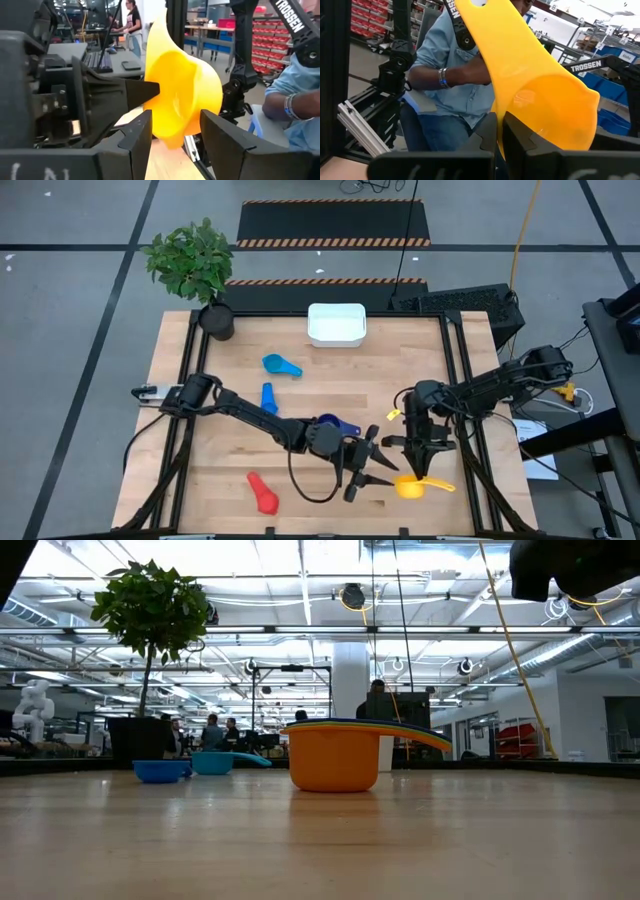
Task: Nest measuring cups in basket
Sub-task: Stack the yellow measuring cup on top of the dark blue measuring cup
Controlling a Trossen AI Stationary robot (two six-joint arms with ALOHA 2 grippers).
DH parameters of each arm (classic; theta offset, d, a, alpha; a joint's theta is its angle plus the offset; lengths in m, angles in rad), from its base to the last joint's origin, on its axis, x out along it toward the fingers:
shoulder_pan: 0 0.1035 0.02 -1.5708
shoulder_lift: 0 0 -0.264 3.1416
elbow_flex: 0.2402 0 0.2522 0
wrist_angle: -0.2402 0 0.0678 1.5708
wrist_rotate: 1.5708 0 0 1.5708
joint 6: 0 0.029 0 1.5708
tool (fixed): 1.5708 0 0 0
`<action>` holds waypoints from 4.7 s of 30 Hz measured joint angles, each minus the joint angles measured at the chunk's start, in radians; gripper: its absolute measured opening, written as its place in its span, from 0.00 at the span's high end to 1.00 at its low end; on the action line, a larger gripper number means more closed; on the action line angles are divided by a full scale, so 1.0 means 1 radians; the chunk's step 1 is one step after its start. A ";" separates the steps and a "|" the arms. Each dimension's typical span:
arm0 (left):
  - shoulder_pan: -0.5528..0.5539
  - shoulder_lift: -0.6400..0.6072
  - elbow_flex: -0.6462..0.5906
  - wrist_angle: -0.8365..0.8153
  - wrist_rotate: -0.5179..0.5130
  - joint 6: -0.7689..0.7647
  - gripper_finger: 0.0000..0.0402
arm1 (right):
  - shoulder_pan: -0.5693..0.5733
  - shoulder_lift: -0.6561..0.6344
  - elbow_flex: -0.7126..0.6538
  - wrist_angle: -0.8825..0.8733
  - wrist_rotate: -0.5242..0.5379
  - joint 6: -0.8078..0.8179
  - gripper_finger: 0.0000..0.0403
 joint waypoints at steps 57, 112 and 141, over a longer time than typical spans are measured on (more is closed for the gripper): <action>0.018 0.005 -0.001 -0.027 0.023 0.035 1.00 | -0.077 -0.063 -0.010 0.076 0.094 0.394 0.57; 0.026 0.010 -0.001 -0.011 -0.110 -0.012 0.49 | -0.168 -0.063 -0.027 0.074 0.196 0.363 1.00; 0.049 -0.026 0.000 -0.192 -0.159 -0.035 0.99 | -0.284 -0.275 -0.031 -0.396 0.294 0.328 1.00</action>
